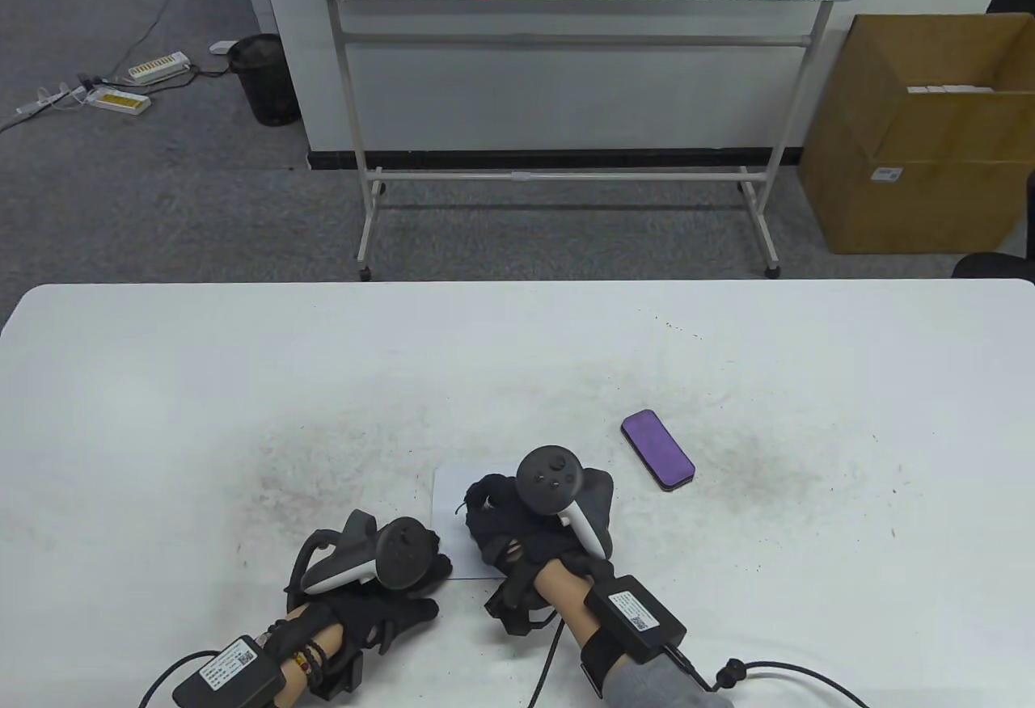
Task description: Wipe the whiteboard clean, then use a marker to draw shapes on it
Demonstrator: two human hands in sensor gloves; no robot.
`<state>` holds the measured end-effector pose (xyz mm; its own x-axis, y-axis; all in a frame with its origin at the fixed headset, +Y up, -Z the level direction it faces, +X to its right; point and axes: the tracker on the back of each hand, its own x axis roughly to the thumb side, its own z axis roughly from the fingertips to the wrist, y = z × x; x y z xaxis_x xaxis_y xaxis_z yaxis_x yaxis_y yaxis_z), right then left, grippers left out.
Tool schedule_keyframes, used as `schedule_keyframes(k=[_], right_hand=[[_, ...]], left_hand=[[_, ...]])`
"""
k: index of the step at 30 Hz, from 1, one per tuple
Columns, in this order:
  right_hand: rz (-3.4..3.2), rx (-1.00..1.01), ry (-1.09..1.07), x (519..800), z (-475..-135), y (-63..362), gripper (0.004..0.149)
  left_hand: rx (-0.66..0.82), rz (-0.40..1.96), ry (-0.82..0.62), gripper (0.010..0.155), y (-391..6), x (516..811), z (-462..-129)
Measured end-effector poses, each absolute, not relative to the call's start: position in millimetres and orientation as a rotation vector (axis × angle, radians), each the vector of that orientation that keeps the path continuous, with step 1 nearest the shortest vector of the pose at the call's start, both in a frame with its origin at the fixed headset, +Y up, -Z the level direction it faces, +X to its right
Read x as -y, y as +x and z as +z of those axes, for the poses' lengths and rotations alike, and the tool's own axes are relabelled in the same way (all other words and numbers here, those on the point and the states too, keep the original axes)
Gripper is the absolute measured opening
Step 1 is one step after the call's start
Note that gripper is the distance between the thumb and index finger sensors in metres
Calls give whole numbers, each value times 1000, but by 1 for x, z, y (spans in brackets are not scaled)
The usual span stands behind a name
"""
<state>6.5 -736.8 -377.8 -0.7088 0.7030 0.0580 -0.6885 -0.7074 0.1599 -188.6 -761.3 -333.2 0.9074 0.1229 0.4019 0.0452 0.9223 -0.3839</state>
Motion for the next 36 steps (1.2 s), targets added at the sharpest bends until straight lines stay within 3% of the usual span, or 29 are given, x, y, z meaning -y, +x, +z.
schedule_keyframes(k=[13, 21, 36], right_hand=[[2343, -143, 128, 738, -396, -11, 44], [2373, -39, 106, 723, -399, 22, 44], [2347, -14, 32, 728, -396, 54, 44]], left_hand=[[430, 33, -413, 65, -186, 760, -334], [430, 47, -416, 64, -188, 761, -335], [431, 32, -405, 64, -187, 762, -334]])
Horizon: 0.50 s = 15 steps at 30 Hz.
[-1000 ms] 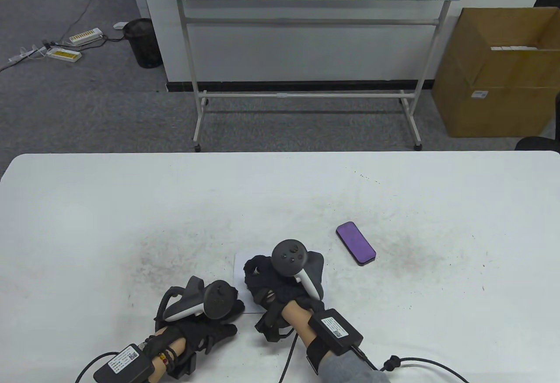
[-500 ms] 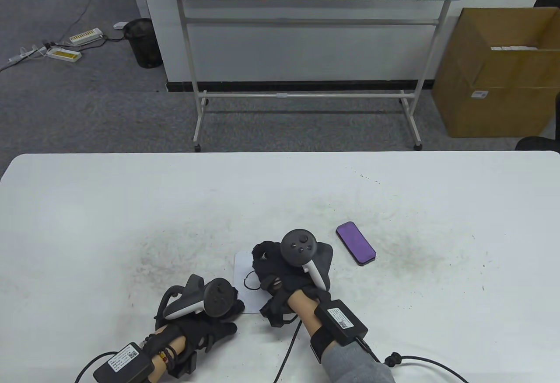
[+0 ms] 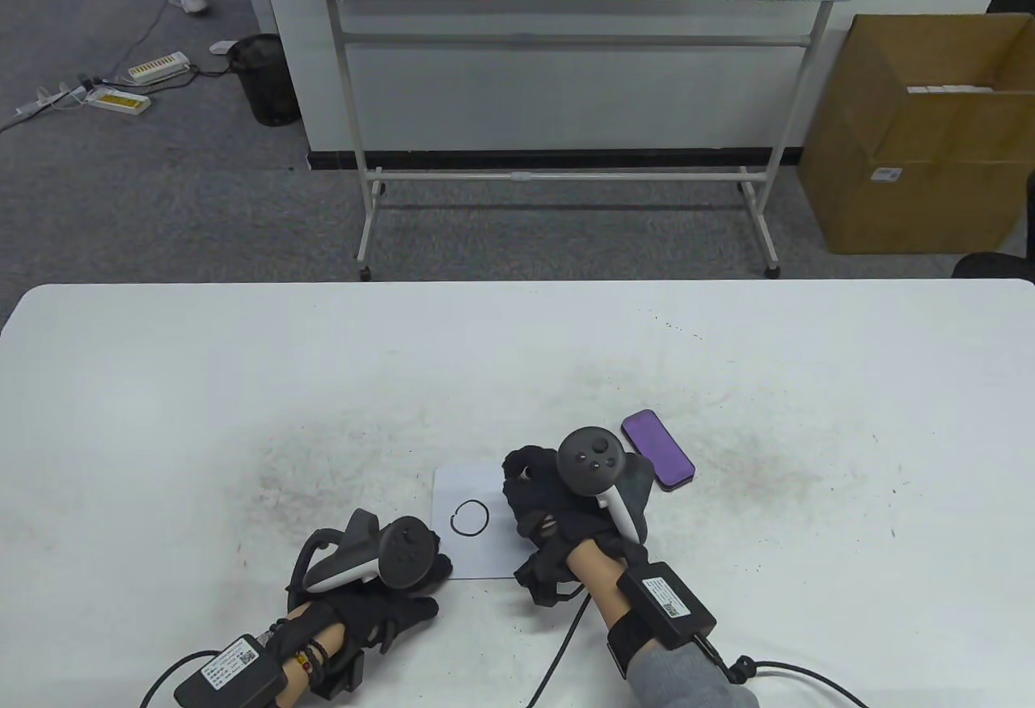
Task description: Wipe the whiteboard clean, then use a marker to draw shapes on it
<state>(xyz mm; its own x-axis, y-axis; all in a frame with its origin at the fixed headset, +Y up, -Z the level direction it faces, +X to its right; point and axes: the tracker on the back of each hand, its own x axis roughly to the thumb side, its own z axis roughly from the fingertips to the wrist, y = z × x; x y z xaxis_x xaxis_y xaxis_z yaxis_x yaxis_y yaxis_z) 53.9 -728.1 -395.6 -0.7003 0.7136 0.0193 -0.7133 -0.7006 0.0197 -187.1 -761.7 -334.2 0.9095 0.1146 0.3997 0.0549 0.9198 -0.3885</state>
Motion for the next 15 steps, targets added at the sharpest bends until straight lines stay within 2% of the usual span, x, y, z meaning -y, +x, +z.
schedule_keyframes(k=[8, 15], right_hand=[[2389, -66, 0, 739, -397, 59, 45], [2388, -143, 53, 736, -389, 49, 45]], left_hand=[[430, 29, -403, 64, -187, 762, -334], [429, 27, -404, 64, -186, 762, -334]])
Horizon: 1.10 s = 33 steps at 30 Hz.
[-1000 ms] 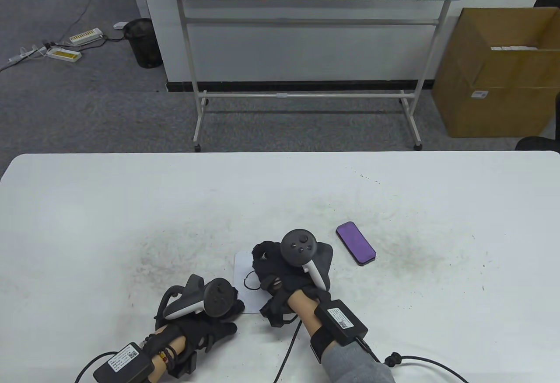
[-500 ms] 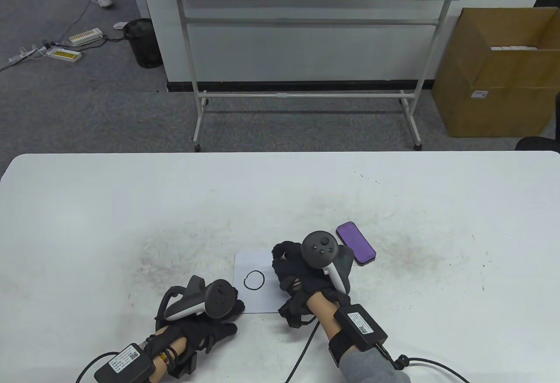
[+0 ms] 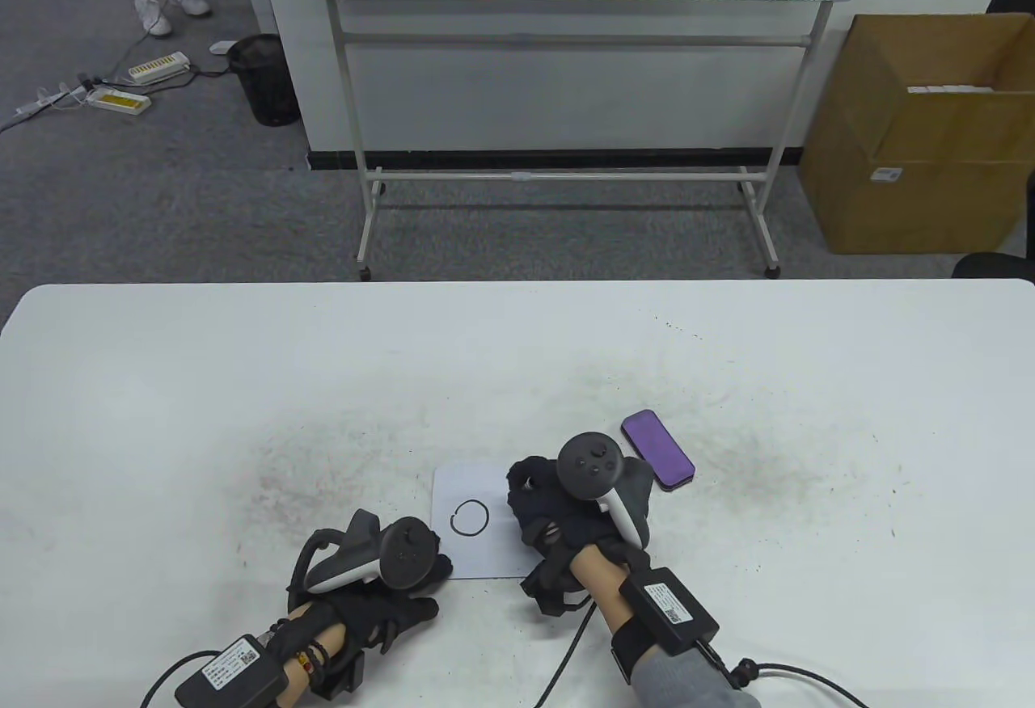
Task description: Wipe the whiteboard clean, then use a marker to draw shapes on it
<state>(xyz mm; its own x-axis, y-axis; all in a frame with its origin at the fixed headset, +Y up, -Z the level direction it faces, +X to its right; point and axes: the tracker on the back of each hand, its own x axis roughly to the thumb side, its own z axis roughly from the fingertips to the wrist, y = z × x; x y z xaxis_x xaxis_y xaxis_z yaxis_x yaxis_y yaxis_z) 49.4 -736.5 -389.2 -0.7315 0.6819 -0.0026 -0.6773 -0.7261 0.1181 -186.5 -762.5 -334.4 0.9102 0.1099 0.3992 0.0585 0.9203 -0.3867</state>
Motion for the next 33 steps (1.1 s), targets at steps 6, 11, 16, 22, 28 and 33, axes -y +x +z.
schedule_keyframes(k=[6, 11, 16, 22, 28, 33], right_hand=[[2408, -178, 97, 734, -377, 34, 45], [2417, -185, 73, 733, -379, 34, 45], [2444, -176, 6, 730, -380, 52, 45], [2442, -165, -53, 729, -378, 77, 45], [2397, -156, -64, 732, -375, 84, 45], [2384, -163, -58, 732, -384, 76, 45]], left_hand=[[427, 31, -406, 64, -186, 763, -335], [428, 24, -404, 64, -186, 763, -334], [427, 27, -403, 64, -186, 763, -335], [426, 30, -404, 63, -186, 763, -335], [425, 30, -405, 63, -186, 763, -335], [427, 23, -404, 64, -185, 763, -335]])
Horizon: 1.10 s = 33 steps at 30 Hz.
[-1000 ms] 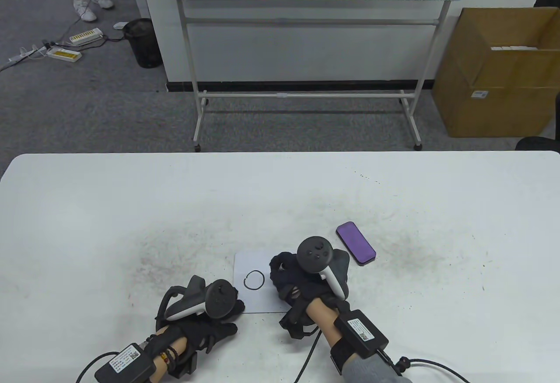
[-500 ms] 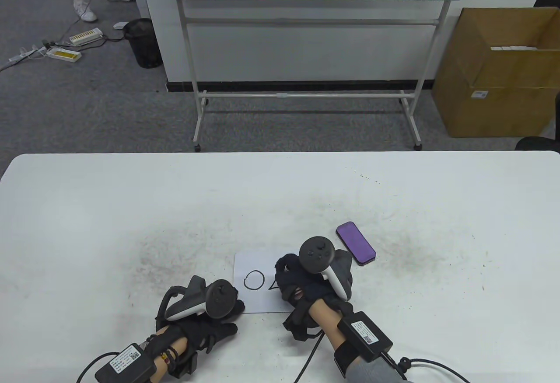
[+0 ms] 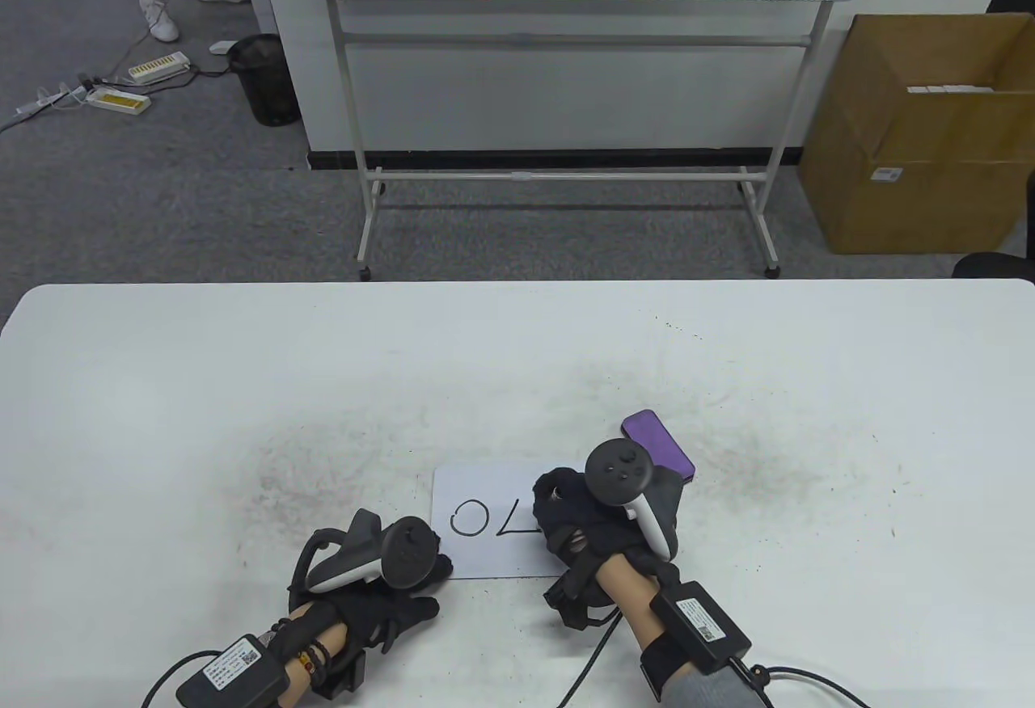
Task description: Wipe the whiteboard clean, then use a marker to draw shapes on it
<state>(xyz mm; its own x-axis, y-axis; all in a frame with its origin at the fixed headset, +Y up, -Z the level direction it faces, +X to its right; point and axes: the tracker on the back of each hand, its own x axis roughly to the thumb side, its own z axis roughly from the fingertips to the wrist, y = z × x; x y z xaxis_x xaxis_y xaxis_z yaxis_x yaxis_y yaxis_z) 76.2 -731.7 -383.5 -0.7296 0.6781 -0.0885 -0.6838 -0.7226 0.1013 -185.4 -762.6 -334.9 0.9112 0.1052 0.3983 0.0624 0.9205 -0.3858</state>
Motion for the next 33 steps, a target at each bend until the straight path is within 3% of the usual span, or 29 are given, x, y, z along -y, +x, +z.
schedule_keyframes(k=[10, 21, 33], right_hand=[[2412, -140, -48, 730, -406, 54, 46], [2401, -97, -99, 722, -399, 96, 45], [2393, -128, -85, 731, -397, 100, 46]], left_hand=[[427, 27, -411, 64, -185, 763, -335], [429, 22, -408, 64, -185, 763, -335], [429, 19, -405, 64, -185, 763, -335]])
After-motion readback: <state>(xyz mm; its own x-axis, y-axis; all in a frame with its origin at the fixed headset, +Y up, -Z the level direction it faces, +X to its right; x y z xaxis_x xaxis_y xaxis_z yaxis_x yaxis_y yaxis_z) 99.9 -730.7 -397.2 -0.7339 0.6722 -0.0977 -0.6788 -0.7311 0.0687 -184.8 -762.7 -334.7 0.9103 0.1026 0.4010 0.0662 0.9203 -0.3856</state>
